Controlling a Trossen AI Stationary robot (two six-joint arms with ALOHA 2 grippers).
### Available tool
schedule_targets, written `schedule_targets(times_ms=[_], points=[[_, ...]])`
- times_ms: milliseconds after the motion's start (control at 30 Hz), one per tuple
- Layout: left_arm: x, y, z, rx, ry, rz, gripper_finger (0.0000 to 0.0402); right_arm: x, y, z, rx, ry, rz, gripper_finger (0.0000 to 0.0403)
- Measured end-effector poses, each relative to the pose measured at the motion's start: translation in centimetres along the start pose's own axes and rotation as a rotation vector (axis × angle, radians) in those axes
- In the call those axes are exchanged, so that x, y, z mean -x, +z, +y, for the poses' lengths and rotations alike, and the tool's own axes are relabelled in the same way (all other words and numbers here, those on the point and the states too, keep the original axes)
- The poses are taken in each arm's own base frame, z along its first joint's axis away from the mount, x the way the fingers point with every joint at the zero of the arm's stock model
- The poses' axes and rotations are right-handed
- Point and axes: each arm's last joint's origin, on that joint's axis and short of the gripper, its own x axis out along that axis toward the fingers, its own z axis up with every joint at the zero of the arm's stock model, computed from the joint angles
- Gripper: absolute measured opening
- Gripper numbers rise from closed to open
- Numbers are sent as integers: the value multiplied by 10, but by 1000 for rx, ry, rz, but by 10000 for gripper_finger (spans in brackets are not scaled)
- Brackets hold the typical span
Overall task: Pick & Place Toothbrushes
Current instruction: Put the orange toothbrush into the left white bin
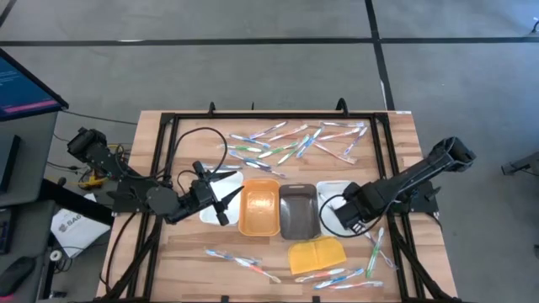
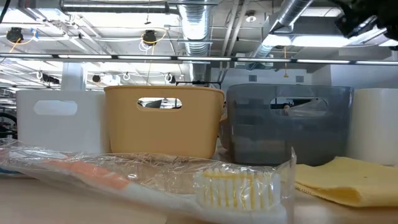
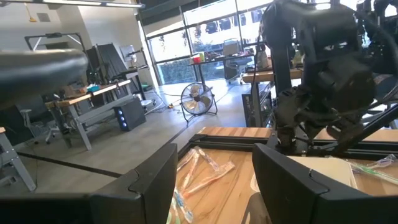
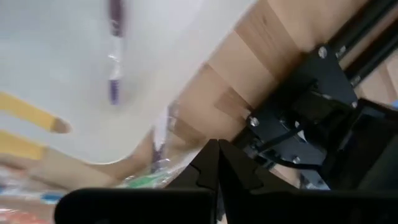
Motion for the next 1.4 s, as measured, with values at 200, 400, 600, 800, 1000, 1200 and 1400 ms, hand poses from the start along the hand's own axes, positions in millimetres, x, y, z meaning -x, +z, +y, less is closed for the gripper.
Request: schedule_targets(times_ms=[200,400,600,800,1000,1200,1400], points=[[0,0,0,-1,0,0,205,18,-10,10,82,92,-102,0],[0,0,0,-3,-7,-2,205,30,-15,26,207,237,-242,0],[0,1,-2,-2,-68,-18,205,43,-12,53,404,479,-416,0],[4,2,-6,-2,-141,-36,205,62,-6,72,538,702,-601,0],[10,3,-11,0,-251,-64,205,75,0,84,643,798,-761,0],[19,8,-13,19,-361,-102,205,71,17,102,664,831,-821,1],[24,10,-16,27,-389,-113,205,38,46,135,660,798,-736,30]])
